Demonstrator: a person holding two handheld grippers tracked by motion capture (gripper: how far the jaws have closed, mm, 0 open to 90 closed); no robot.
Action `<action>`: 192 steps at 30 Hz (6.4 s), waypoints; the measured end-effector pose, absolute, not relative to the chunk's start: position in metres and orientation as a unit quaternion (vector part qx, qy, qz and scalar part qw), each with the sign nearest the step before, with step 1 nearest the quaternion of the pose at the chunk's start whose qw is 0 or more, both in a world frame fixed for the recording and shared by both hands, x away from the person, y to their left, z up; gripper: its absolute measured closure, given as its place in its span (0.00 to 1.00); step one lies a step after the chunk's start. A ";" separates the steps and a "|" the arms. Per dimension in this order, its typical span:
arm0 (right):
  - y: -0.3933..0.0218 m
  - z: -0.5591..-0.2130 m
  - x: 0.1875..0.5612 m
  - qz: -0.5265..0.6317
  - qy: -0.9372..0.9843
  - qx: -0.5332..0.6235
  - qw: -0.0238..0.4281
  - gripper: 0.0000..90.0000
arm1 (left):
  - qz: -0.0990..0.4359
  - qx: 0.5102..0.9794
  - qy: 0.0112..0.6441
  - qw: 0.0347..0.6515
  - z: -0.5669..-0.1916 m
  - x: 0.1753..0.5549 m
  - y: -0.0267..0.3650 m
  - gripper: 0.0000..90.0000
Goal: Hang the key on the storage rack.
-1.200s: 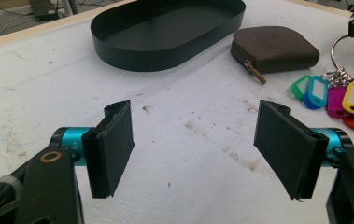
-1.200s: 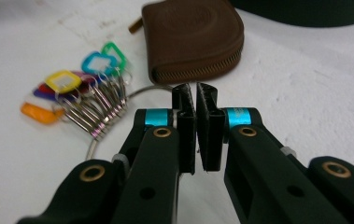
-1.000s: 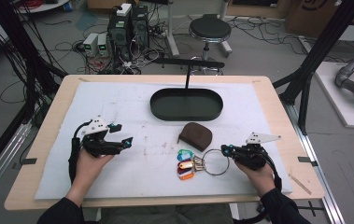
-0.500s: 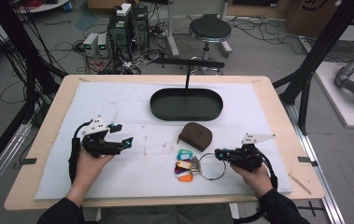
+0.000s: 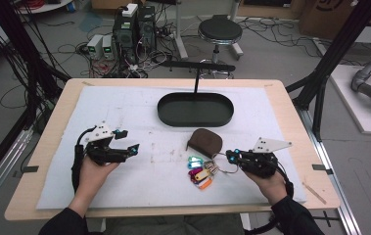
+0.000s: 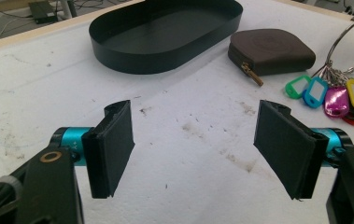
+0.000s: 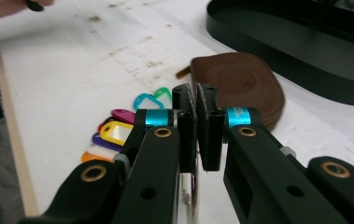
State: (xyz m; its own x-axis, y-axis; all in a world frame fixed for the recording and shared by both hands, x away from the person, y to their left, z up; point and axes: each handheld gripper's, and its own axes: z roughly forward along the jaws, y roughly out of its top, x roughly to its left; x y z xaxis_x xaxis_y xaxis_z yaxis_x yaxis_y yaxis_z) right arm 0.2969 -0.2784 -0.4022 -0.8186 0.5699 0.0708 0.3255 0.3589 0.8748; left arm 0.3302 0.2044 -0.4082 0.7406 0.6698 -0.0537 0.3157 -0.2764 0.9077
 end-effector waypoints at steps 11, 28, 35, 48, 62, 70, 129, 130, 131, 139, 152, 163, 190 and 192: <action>-0.289 -0.409 0.301 0.480 0.821 0.296 0.088 0.97 | 0.172 0.783 0.316 0.508 -0.409 0.331 0.204 0.31; -0.287 -0.376 0.303 0.503 0.821 0.253 0.097 0.98 | 0.172 0.782 0.318 0.508 -0.410 0.329 0.206 0.31; -0.285 -0.354 0.305 0.520 0.813 0.240 0.110 0.98 | 0.171 0.782 0.318 0.509 -0.411 0.329 0.206 0.31; -0.285 -0.305 0.313 0.543 0.798 0.217 0.145 0.98 | 0.171 0.782 0.317 0.509 -0.411 0.328 0.207 0.31; -0.282 -0.286 0.345 0.548 0.788 0.224 0.167 0.98 | 0.171 0.781 0.319 0.509 -0.411 0.328 0.209 0.31; -0.280 -0.281 0.369 0.548 0.784 0.229 0.180 0.98 | 0.172 0.781 0.319 0.509 -0.412 0.327 0.210 0.31; -0.277 -0.293 0.496 0.514 0.761 0.321 0.232 0.98 | 0.175 0.777 0.330 0.506 -0.416 0.321 0.221 0.31; -0.278 -0.295 0.498 0.511 0.762 0.325 0.231 0.98 | 0.175 0.778 0.330 0.505 -0.416 0.321 0.222 0.31; -0.279 -0.297 0.499 0.506 0.763 0.331 0.228 0.98 | 0.175 0.778 0.330 0.505 -0.417 0.321 0.222 0.31; -0.283 -0.305 0.507 0.504 0.756 0.350 0.229 0.98 | 0.176 0.777 0.332 0.504 -0.417 0.320 0.224 0.31; -0.288 -0.311 0.513 0.501 0.752 0.365 0.225 0.98 | 0.180 0.775 0.331 0.506 -0.417 0.318 0.226 0.31; -0.287 -0.311 0.512 0.490 0.751 0.374 0.237 0.93 | 0.180 0.776 0.331 0.506 -0.417 0.318 0.225 0.31; -0.320 -0.289 0.420 0.498 0.752 0.346 0.258 0.55 | 0.186 0.775 0.316 0.515 -0.407 0.330 0.220 0.31; -0.323 -0.295 0.407 0.506 0.748 0.338 0.265 0.55 | 0.187 0.773 0.319 0.516 -0.405 0.331 0.220 0.31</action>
State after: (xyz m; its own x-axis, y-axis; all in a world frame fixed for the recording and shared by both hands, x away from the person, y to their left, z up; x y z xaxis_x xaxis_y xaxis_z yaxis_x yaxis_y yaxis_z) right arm 0.4069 -0.3226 -0.2949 -0.6311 0.7739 -0.0528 0.2380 0.2580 0.9364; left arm 0.3306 0.2195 -0.4055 0.7260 0.6865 -0.0403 0.3006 -0.2640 0.9165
